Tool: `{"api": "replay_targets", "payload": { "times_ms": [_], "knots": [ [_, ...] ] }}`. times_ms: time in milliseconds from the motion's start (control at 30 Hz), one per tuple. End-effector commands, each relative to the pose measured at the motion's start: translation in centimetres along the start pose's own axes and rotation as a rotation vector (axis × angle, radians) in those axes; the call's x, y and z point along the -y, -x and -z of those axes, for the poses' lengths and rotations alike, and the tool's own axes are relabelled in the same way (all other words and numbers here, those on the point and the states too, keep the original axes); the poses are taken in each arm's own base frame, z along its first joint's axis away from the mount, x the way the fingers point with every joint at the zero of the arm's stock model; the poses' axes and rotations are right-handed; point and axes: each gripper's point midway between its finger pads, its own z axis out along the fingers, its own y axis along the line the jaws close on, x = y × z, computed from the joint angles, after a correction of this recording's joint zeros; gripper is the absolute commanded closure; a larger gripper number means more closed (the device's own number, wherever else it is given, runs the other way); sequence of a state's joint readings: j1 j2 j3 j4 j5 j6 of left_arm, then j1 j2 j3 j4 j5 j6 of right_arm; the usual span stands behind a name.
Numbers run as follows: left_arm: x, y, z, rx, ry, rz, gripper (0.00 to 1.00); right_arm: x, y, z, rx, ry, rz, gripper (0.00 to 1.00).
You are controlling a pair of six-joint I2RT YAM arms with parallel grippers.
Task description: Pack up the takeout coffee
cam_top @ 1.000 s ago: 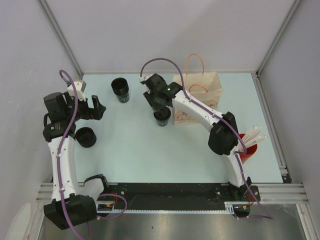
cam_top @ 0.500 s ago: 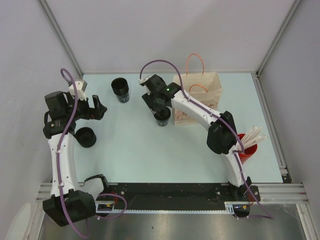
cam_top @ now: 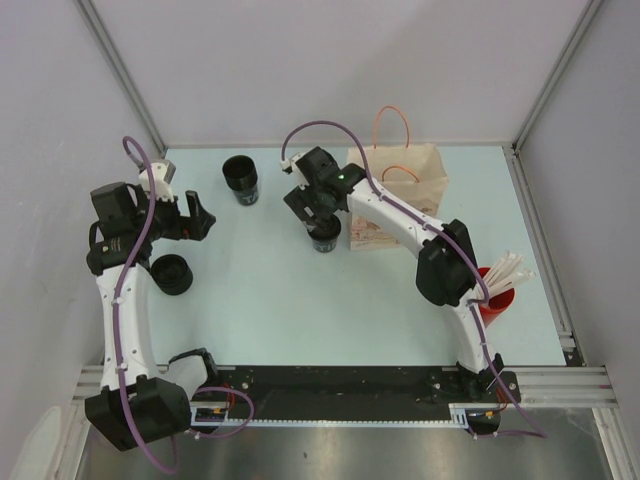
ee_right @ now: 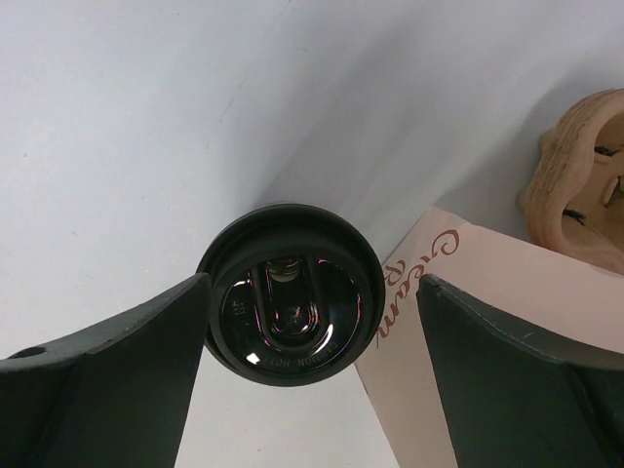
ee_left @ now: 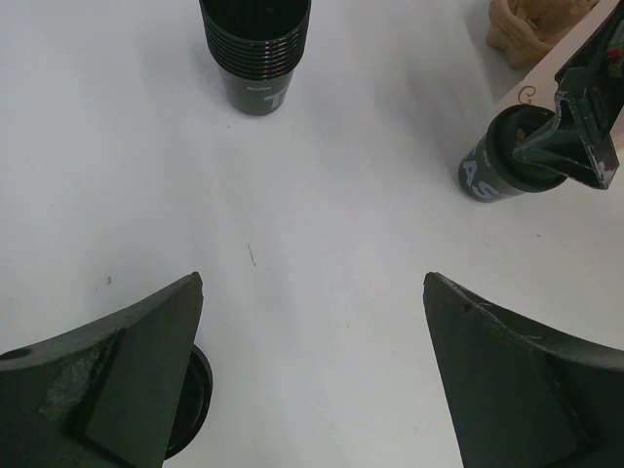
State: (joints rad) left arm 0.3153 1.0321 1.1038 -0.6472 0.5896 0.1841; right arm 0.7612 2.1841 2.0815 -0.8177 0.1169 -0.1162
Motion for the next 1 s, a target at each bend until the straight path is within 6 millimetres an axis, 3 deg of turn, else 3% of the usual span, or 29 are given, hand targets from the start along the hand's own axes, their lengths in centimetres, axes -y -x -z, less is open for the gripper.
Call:
{"api": "replay_targets", "payload": {
  "times_ms": [0, 667, 967],
  "knots": [
    [0.5, 2.1, 1.1, 0.065, -0.009, -0.028, 0.00, -0.1, 0.8, 2.1, 0.028, 0.041, 0.022, 0.11],
    [0.6, 2.0, 1.1, 0.069, -0.008, -0.024, 0.01, -1.7, -2.2, 0.7, -0.081, 0.093, 0.073, 0.17],
    [0.8, 2.1, 1.2, 0.073, -0.012, -0.028, 0.01, -2.1, -3.0, 0.4, -0.106, 0.112, 0.086, 0.27]
  ]
}}
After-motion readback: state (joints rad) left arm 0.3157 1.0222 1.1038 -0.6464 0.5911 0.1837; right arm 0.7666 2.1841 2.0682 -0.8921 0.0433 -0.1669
